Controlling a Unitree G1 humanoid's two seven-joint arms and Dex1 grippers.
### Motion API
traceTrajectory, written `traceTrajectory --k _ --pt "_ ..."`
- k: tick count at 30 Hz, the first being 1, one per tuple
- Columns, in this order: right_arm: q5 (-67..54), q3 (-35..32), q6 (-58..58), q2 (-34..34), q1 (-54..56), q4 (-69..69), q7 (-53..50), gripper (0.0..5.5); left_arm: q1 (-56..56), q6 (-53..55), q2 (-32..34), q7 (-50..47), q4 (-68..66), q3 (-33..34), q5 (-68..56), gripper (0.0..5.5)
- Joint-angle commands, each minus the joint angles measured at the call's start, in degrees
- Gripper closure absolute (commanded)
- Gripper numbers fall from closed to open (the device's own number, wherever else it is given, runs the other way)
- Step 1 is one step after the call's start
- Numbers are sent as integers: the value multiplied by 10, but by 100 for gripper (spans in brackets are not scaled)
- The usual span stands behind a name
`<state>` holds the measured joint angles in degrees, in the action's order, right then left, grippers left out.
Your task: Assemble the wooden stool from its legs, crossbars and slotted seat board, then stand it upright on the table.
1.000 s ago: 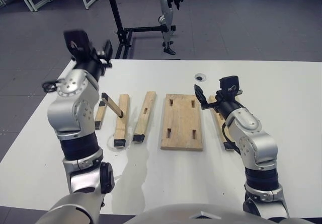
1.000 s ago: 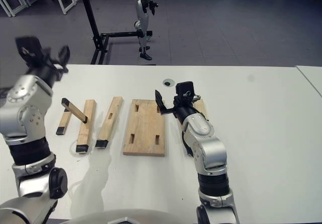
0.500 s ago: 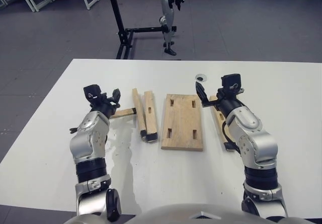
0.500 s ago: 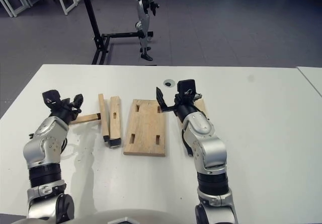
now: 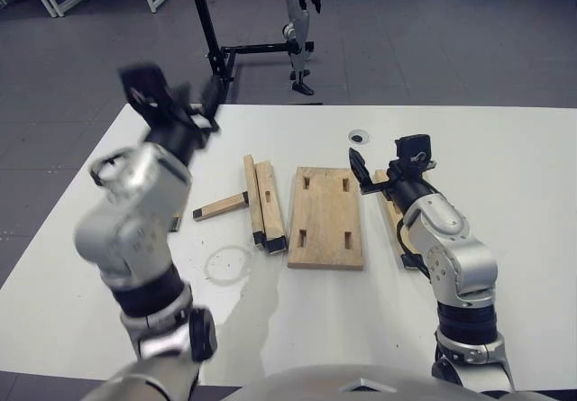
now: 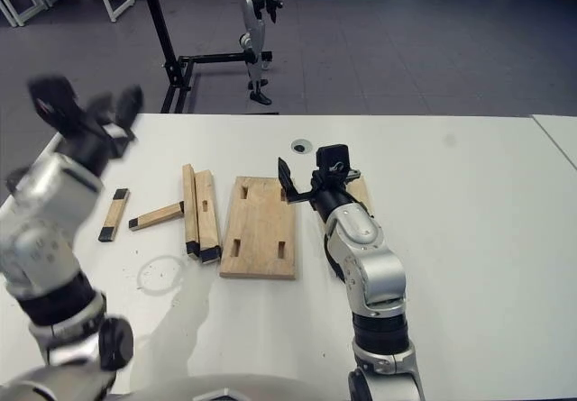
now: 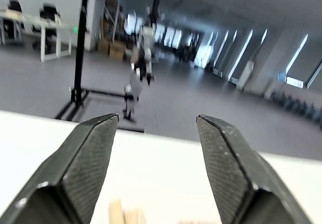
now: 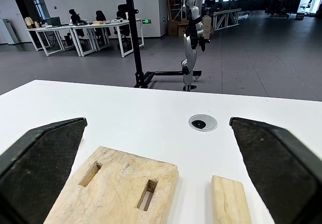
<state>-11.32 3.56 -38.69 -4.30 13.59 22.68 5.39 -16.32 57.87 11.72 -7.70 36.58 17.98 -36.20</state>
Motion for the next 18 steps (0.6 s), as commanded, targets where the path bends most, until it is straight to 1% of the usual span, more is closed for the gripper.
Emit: traceTrajectory --k 1,4,9,12,18 --pt "1 3 -9 -15 -5 8 13 28 196 39 -32 -9 59 -51 8 262" --pt "0 5 -14 -23 -3 10 22 28 255 39 -43 -18 50 -76 35 262" --pt "1 8 -17 -26 -2 9 26 28 289 28 -32 0 28 -113 74 262" --pt "1 9 -19 -24 -4 11 25 28 300 19 -14 14 14 -138 98 262" --pt "0 7 -21 -25 -3 9 25 28 312 4 -17 28 6 -146 115 262"
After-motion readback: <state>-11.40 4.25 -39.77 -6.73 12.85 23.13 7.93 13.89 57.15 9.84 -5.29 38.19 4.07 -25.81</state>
